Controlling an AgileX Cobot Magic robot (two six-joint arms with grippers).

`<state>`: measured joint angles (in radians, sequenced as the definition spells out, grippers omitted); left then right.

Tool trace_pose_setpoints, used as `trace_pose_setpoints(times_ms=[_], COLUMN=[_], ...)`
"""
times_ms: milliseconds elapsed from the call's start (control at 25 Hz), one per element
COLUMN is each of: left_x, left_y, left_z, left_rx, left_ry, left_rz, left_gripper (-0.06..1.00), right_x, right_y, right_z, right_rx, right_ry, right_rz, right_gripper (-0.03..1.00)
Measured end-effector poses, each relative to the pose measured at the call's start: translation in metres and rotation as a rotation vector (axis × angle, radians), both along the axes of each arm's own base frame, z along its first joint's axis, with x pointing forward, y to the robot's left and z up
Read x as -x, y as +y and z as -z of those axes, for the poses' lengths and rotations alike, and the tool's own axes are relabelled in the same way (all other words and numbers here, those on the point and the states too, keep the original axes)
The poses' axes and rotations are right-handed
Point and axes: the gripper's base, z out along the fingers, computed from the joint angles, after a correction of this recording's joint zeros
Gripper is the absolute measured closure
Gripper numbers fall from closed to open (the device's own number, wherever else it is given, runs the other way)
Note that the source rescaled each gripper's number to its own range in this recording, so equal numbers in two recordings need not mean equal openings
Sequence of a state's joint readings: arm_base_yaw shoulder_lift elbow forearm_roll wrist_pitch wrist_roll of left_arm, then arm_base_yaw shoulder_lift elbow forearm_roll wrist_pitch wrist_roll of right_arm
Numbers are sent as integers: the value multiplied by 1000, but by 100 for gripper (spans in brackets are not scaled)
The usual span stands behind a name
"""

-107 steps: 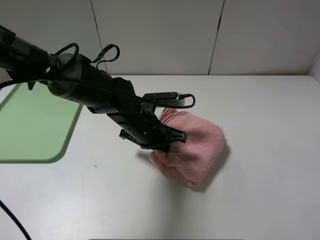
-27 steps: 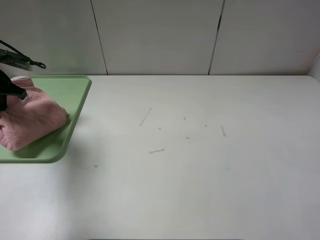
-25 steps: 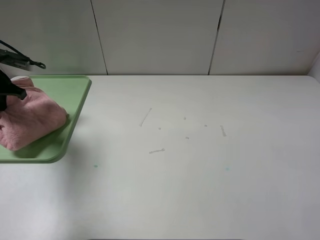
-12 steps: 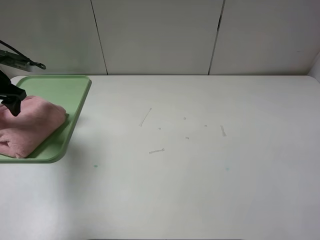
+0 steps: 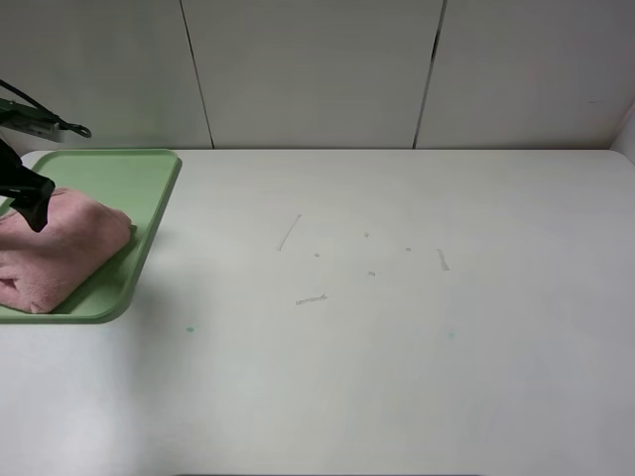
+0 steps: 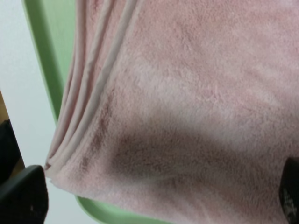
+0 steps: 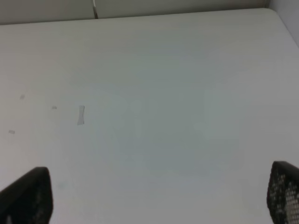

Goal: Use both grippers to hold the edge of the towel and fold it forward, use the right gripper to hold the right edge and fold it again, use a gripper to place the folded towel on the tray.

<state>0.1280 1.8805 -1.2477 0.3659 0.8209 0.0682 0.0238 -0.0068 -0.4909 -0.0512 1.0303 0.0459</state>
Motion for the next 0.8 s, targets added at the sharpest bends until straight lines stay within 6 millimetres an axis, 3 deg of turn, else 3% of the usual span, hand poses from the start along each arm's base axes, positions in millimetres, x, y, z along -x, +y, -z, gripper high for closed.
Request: trace_pose_setpoints(times_ms=[200,440,800], left_x=[3,18,50], left_y=[0,-6,-36], left_z=[-14,-52,-98], left_rx=[-3,42,80], left_ry=[-34,-113,-106], left_rz=[-3,-46,-33], left_gripper=[-5,-5,-6], right_x=[0,0,0], right_y=[0,0,0], right_z=[0,0,0], right_rx=[0,0,0], right_ry=[0,0,0], right_rz=[0,0,0], right_gripper=[-3,-3,-3])
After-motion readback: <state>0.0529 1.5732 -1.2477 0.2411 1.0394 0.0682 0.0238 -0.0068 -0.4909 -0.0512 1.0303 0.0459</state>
